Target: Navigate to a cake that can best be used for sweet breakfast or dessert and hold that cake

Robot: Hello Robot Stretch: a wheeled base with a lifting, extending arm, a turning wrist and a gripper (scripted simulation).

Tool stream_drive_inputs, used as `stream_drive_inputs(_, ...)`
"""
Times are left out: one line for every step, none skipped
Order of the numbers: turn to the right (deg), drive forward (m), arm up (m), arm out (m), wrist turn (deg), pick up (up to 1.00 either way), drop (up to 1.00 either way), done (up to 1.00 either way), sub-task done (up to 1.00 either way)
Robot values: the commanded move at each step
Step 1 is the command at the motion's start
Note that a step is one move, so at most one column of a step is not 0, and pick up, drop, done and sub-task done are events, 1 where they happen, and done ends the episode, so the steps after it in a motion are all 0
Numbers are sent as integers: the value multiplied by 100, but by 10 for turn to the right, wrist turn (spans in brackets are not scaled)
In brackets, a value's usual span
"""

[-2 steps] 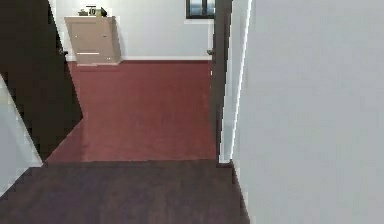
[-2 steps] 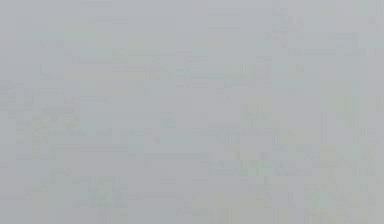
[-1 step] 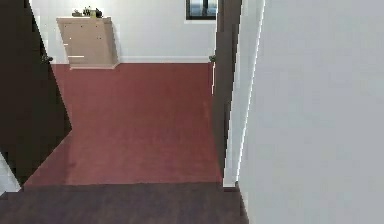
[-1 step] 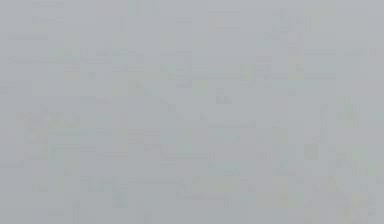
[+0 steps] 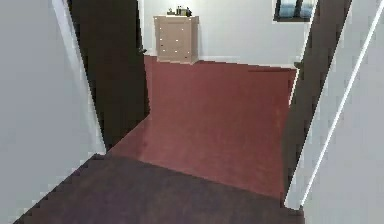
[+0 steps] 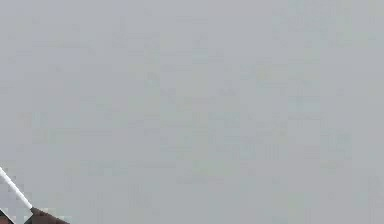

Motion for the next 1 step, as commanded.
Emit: stream_drive_inputs(0, 100, 0, 0, 0, 0, 0, 0, 0)
